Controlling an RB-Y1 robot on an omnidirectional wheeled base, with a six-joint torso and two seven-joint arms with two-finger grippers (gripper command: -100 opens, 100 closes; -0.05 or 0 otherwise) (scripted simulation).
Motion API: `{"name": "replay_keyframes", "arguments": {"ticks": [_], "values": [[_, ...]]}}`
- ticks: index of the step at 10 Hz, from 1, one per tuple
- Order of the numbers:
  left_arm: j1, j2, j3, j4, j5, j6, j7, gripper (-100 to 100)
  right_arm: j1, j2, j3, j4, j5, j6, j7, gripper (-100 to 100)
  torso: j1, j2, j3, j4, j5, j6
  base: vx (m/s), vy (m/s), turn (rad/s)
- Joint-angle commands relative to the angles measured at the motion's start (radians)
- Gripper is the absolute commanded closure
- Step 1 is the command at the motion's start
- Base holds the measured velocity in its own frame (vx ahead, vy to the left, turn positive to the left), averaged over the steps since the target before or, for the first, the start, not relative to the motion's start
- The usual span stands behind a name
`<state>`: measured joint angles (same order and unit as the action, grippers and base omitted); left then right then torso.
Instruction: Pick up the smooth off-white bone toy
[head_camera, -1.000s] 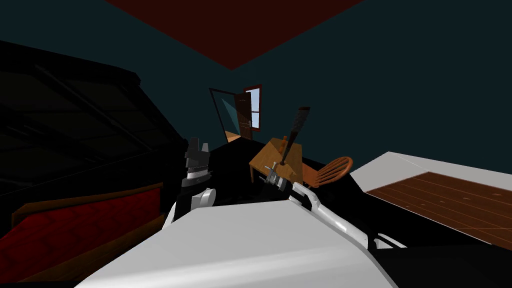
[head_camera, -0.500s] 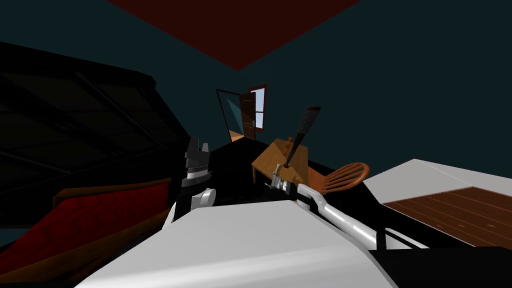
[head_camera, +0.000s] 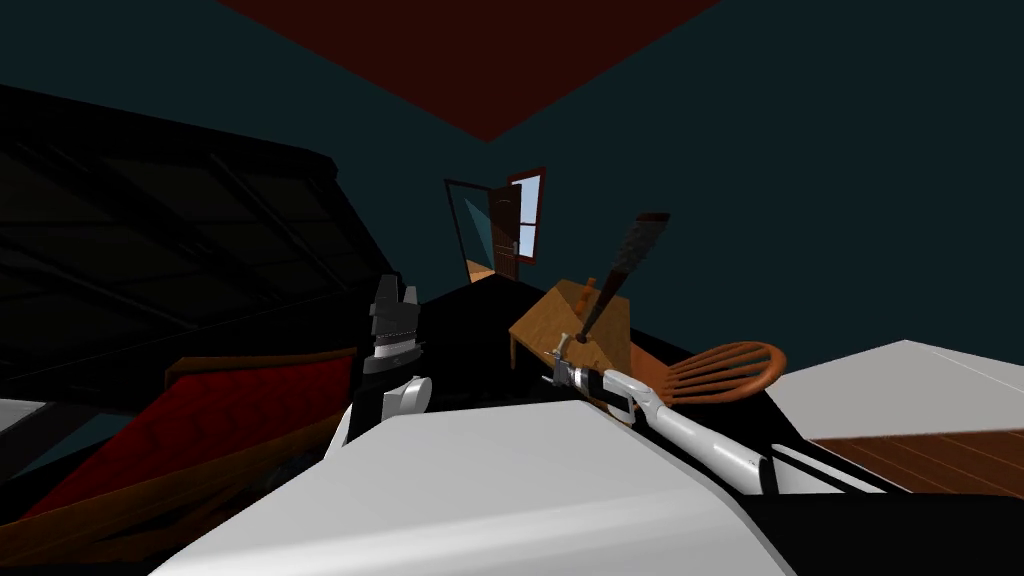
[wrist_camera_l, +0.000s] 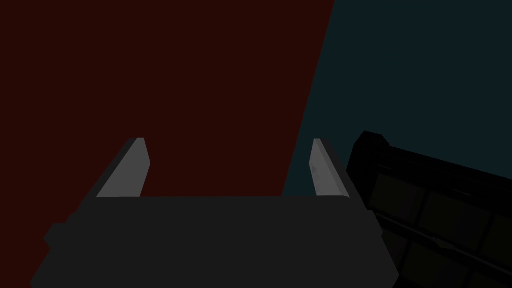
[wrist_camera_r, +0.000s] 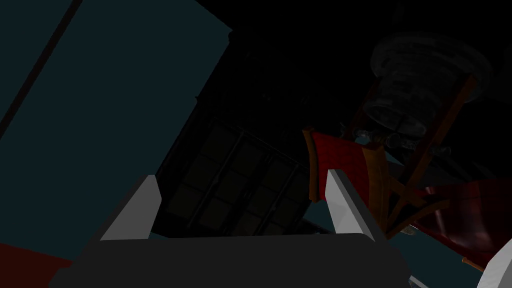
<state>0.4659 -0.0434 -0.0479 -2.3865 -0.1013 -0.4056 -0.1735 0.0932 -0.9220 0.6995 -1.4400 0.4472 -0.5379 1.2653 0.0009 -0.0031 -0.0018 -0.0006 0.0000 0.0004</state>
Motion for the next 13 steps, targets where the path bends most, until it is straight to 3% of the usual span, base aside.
{"name": "replay_keyframes", "arguments": {"ticks": [1,4,5,6,7,9,10,13], "values": [[0.000,0.000,0.000,0.000,0.000,0.000,0.000,0,-0.010,-0.037,0.027,0.050,0.024,0.001,0.050,-100,0.000,0.000,0.000,0.000,0.000,0.000,0.060,0.003,0.174],[0.000,0.000,0.000,0.000,0.000,0.000,0.000,0,-0.017,-0.067,0.050,0.125,0.044,0.008,0.113,-100,0.000,-0.001,-0.001,0.000,0.000,0.000,0.057,0.008,0.140],[0.000,0.000,0.000,0.000,0.000,0.000,0.000,0,-0.024,-0.094,0.071,0.173,0.063,0.016,0.148,-100,0.000,-0.001,-0.001,0.000,0.000,0.000,0.070,0.021,0.152],[0.000,0.000,0.000,0.000,0.000,0.000,0.000,0,-0.024,-0.094,0.071,0.173,0.063,0.016,0.158,-100,0.001,-0.002,-0.001,0.000,0.000,0.000,0.060,0.013,0.116],[0.000,0.000,0.000,0.000,0.000,0.000,0.000,0,-0.030,-0.119,0.090,0.214,0.081,0.024,0.190,-100,0.001,-0.001,-0.001,0.000,0.000,0.000,0.068,0.011,0.209],[0.000,0.000,0.000,0.000,0.000,0.000,0.000,0,-0.030,-0.119,0.090,0.220,0.081,0.024,0.201,-100,0.001,-0.001,-0.001,0.000,0.000,0.000,0.038,0.000,0.040],[0.000,0.000,0.000,0.000,0.000,0.000,0.000,0,-0.034,-0.141,0.108,0.257,0.097,0.034,0.241,-100,0.000,0.001,0.001,0.000,0.000,0.001,0.041,0.017,0.187],[0.000,0.000,0.000,0.000,0.000,0.000,0.000,0,-0.037,-0.161,0.123,0.306,0.111,0.043,0.278,-100,0.001,-0.001,-0.001,0.000,0.000,0.000,0.058,0.005,0.142]]}}
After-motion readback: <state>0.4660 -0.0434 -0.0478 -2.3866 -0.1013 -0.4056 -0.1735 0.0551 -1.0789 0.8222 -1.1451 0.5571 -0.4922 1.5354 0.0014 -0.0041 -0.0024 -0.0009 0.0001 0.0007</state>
